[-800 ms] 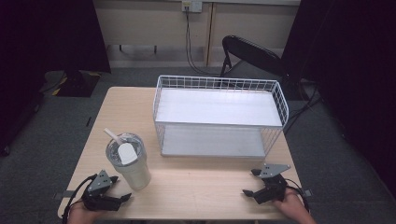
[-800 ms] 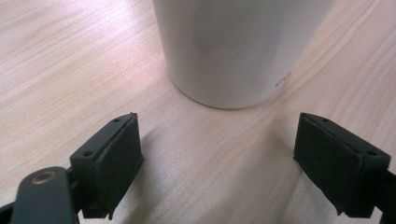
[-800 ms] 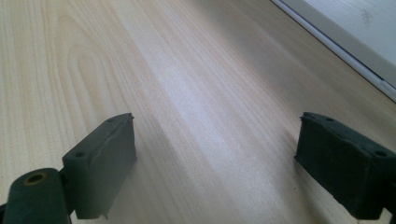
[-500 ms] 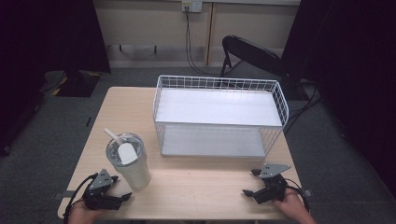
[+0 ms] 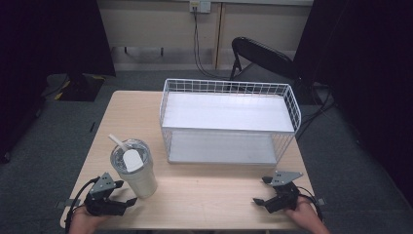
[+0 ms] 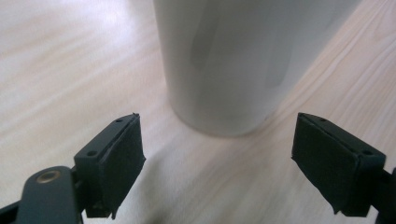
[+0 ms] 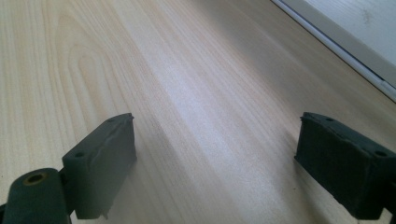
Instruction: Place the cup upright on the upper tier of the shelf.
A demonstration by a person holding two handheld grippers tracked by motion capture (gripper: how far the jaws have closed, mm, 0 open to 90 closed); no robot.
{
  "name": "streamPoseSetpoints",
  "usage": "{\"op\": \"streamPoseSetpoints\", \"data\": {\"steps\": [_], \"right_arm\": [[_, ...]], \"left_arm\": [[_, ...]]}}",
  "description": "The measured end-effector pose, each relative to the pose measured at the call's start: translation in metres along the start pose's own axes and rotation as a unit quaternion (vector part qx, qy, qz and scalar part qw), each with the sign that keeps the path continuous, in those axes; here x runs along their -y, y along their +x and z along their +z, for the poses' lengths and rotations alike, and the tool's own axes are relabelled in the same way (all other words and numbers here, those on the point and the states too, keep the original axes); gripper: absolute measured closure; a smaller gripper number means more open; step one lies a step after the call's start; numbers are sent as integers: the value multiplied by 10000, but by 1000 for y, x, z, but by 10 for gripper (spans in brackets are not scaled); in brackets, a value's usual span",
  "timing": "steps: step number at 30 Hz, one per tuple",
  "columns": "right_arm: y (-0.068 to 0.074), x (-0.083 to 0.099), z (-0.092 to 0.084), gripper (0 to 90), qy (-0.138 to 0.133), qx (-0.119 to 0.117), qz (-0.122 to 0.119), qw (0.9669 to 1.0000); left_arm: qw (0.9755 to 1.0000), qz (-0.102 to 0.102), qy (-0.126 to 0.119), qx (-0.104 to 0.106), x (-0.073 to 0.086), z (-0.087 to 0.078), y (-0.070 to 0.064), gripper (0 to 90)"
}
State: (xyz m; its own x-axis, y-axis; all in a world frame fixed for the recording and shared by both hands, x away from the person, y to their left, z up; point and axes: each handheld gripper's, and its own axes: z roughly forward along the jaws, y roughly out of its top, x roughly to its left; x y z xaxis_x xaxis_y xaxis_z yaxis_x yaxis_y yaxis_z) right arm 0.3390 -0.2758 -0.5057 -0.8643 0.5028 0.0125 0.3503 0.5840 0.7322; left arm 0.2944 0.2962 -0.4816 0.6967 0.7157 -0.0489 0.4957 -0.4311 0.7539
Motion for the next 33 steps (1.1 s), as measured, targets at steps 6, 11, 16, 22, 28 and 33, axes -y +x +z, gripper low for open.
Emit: {"op": "streamPoseSetpoints", "data": {"steps": [6, 11, 16, 22, 28, 33], "right_arm": [[0, 0, 0, 112, 1, 0, 0, 10000], [0, 0, 0, 113, 1, 1, 0, 10000], [0, 0, 0, 112, 1, 0, 0, 10000], [0, 0, 0, 112, 1, 0, -1, 10000], [0, 0, 0, 112, 0, -1, -2, 10000], [0, 0, 0, 112, 0, -1, -1, 10000]], "left_arm": [[9993, 32, -372, 40, -14, -5, -2, 163], [9971, 88, -750, 120, -24, -5, -5, 156], [9933, 101, -1146, 85, -35, 1, -8, 108], [9890, 116, -1471, 66, -38, 8, -9, 88], [9840, 131, -1775, 66, -35, 10, -10, 86], [9823, 45, -1870, 104, -36, 10, -11, 82]]}}
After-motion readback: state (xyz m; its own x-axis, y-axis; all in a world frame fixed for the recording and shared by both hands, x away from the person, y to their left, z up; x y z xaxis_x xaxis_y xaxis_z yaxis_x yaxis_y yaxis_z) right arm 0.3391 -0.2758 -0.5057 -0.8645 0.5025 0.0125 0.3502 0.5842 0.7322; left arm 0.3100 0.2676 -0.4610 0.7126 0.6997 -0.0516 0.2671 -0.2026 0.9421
